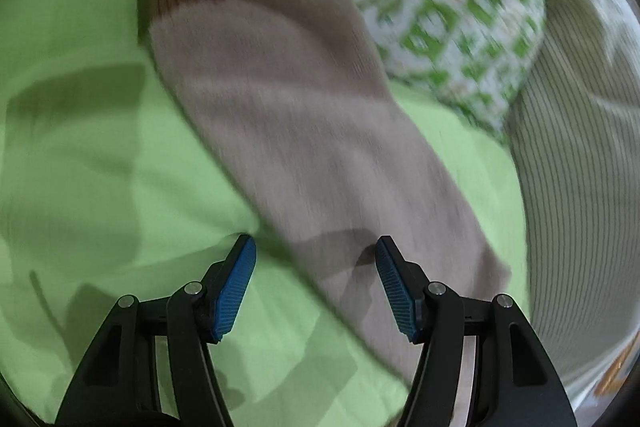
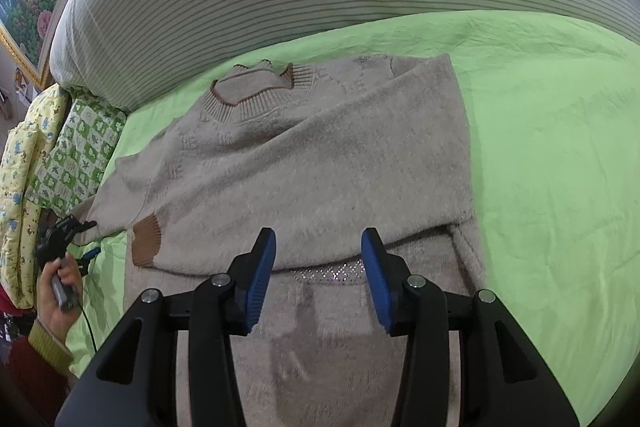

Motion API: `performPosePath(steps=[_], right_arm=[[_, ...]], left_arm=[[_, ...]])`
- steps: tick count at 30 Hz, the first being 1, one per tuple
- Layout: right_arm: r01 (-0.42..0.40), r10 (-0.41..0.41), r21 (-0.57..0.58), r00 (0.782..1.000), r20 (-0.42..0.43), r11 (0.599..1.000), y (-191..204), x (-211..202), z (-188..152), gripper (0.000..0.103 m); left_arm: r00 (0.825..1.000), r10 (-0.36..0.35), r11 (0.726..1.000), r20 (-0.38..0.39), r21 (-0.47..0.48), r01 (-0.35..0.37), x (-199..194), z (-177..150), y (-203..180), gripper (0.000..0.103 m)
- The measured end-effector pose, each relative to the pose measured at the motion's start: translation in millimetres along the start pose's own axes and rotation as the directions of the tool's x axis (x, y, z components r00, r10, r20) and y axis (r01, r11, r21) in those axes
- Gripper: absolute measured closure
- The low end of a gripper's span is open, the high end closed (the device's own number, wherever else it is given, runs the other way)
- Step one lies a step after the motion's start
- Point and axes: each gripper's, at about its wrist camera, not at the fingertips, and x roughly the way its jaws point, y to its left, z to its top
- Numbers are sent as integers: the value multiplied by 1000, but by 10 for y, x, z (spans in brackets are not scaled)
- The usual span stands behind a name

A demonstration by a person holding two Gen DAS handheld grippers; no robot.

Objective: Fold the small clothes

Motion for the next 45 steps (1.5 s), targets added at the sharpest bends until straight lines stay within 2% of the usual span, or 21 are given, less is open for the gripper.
performPosePath(steps=[3,5,7,11,13,15,18,19,20,21,22,23,25,27,29,30,33,36,40,42,45], right_arm=[[0,0,-5,1000,1,1000,5,-27,-15,57],[5,-5,-7,1000,4,1000,-4,-49,-21,57],[8,-8,-6,1000,10,1000,-21,-69,-27,57],[17,-17,5,1000,24,1000,-68,-90,-47,57],[14,-14,22,1000,27,1000,-92,-95,-61,57],[11,-12,32,999,31,999,-100,-103,-76,57],[2,-4,48,999,44,999,-104,-142,-94,57],[2,-4,52,999,48,999,-105,-160,-100,57],[3,-6,54,999,52,999,-110,-177,-101,57],[3,-7,62,998,61,998,-128,-207,-103,57],[4,-8,71,998,67,997,-148,-232,-105,57],[4,-10,79,997,72,997,-171,-248,-105,57],[12,-20,114,997,76,993,-250,-291,-108,57],[20,-30,143,997,73,990,-315,-327,-112,57],[15,-28,159,996,82,987,-364,-384,-114,57],[16,-29,158,996,84,987,-376,-404,-115,57],[18,-31,152,996,86,988,-416,-424,-112,57],[13,-26,152,997,78,988,-417,-390,-100,57],[-30,25,96,998,56,995,-236,-214,-23,57],[-75,75,5,996,52,997,16,-125,17,53],[-135,153,-211,986,69,968,513,-22,26,43]], left_arm=[[998,32,999,52,4,-32,19,184,-57,51],[998,21,1000,66,16,-22,-9,262,-120,95],[996,12,999,94,45,-16,-80,266,-221,95],[986,-69,975,151,218,35,-466,22,-579,97],[978,-123,946,166,318,65,-652,-177,-854,97],[967,-195,892,167,440,104,-866,-480,-1190,97],[948,-297,757,112,633,163,-1053,-1101,-1851,97],[941,-331,681,63,706,192,-1109,-1435,-2096,97],[940,-340,627,23,751,208,-1127,-1674,-2224,96],[941,-338,563,-18,798,217,-1122,-1925,-2365,96],[945,-322,460,-61,862,212,-1059,-2330,-2557,93],[949,-302,404,-86,891,209,-989,-2571,-2642,84],[965,-219,285,-143,937,203,-727,-3088,-2775,82],[973,-153,202,-172,958,202,-534,-3457,-2772,80],[976,-102,151,-194,966,208,-410,-3689,-2695,79],[974,-92,147,-207,965,219,-393,-3721,-2659,78],[976,-88,150,-197,966,209,-444,-3636,-2515,60],[987,-85,182,-134,972,147,-604,-3406,-2252,54],[1000,-21,294,-17,956,22,-592,-2740,-1848,54],[999,38,328,40,944,-50,-454,-2429,-1675,54],[995,78,367,54,927,-79,-267,-2117,-1613,54]])
